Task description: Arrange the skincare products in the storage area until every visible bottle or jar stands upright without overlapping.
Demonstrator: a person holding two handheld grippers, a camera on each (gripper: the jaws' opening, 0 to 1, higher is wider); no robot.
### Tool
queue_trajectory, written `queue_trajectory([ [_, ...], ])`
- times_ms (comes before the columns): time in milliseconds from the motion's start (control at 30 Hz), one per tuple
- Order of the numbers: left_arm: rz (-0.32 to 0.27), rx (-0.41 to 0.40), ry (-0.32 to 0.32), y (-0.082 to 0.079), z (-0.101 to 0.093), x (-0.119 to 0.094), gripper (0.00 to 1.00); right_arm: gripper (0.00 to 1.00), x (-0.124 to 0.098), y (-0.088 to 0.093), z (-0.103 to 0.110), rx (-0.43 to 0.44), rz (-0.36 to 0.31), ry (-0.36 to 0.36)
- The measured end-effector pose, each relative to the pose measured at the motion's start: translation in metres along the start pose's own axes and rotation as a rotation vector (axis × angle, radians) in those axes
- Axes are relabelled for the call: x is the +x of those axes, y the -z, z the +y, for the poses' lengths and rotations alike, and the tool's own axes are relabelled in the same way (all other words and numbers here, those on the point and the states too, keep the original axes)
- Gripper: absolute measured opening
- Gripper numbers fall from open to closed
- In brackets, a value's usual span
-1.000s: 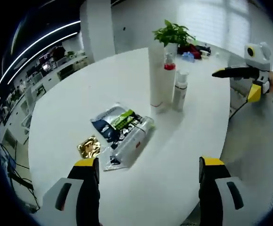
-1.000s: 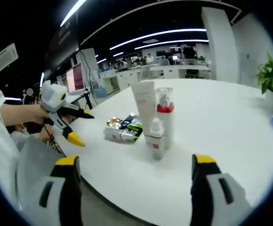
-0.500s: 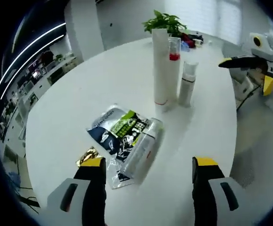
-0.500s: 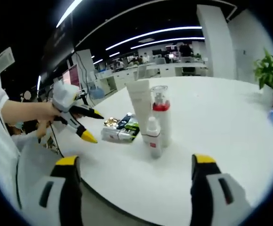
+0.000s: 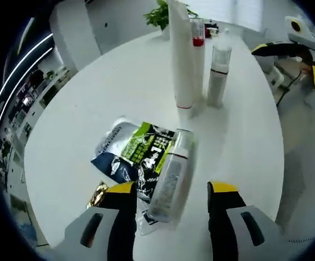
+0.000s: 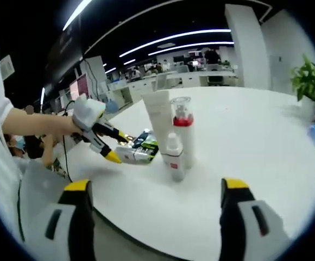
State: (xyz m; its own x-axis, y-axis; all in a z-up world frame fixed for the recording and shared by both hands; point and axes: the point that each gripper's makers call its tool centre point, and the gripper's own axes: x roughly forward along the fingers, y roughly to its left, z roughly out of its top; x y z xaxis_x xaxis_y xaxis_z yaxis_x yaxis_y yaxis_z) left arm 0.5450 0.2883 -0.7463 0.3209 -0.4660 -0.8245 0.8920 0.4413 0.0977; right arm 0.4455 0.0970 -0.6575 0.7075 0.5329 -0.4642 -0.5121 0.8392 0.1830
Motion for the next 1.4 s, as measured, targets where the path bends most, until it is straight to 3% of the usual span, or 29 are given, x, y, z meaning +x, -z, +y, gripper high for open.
queue_trajectory([
  [433,0.031,0.077,0.052,-0.002,-0.003,0.018,0.21,0.98,0.0,0.001,0.001,0.005,0.009,0.008],
  [633,0.039,0.084,0.07,-0.001,-0.004,0.021,0.18,0.98,0.001,0.001,0.002,0.0,0.014,0.009],
  [967,0.033,0.022,0.082,-0.001,-0.005,0.021,0.17,0.97,0.001,0.001,0.004,-0.005,0.02,0.005],
  [1233,-0.042,-0.178,0.063,-0.003,-0.002,0.015,0.17,0.97,0.001,-0.001,0.007,-0.003,0.017,-0.008],
  [1400,-0.061,-0.218,0.058,0.004,-0.009,0.006,0.17,0.96,0.001,-0.004,0.008,0.01,0.005,-0.017],
])
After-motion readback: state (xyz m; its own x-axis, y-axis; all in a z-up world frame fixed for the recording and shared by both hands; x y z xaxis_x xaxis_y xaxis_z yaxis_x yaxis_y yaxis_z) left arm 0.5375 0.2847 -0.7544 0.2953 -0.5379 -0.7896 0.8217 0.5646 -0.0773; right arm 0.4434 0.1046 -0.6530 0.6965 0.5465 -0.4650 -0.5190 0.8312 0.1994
